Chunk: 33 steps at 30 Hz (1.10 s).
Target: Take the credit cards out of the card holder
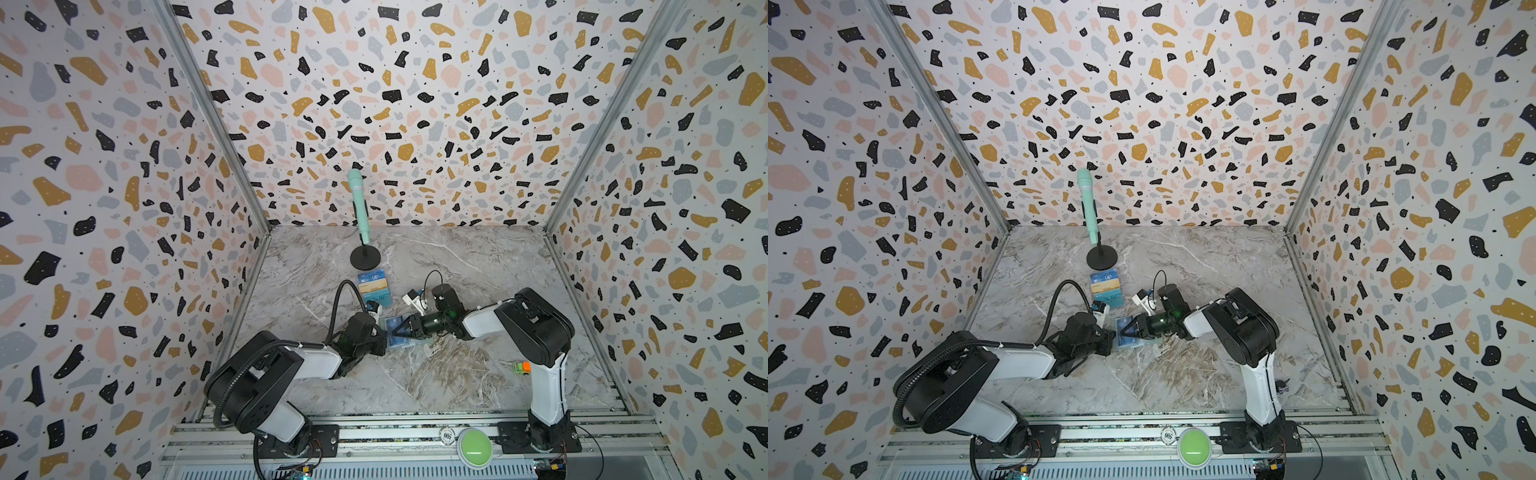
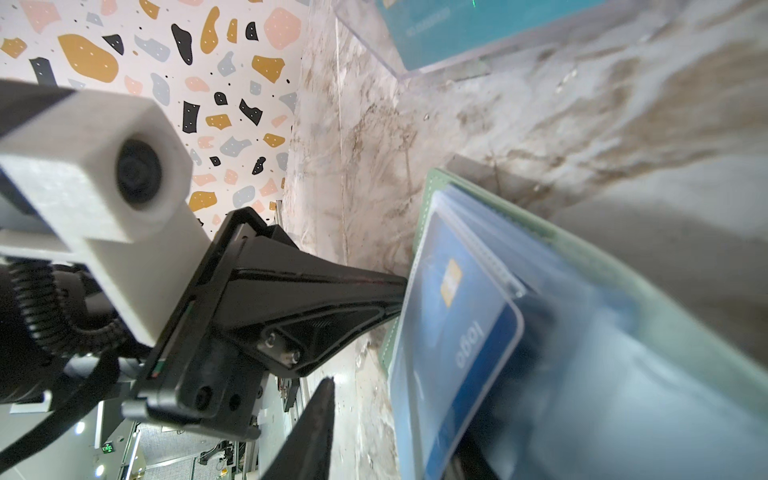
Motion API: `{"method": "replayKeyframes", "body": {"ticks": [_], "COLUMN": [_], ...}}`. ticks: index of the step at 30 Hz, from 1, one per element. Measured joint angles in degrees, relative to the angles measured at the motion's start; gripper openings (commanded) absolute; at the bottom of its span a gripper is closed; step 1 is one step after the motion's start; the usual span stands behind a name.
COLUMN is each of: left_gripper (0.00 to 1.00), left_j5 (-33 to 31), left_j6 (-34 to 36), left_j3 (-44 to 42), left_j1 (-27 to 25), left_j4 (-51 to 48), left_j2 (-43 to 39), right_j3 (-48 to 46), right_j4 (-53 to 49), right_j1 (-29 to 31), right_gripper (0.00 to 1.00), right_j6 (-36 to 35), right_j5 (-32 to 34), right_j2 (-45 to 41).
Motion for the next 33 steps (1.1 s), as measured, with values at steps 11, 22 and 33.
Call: {"method": "replayKeyframes", "body": {"ticks": [11,22,33], "left_gripper": [0.01,0.01,0.01], "left_j5": [-0.02,-0.02,-0.02], "left_j6": [0.0,0.0,0.0], "left_j3": [0.0,0.0,0.0], "left_j1": [0.0,0.0,0.0], "left_j4": [0.0,-0.02,-0.02], "left_j2": [0.0,0.0,0.0], "right_j3": [-4.02,-5.64,-6.88], "right_j4": [2.36,3.26,3.67], "right_j1": [-0.87,-1.9,-3.17], "right_gripper": [0.36,0.34,0.3], "right_j6": [0.26,0.28,0.57], "right_j5": [0.37,0.63,0.68], "right_j2": [-2.93,-4.13,-5.2]}}
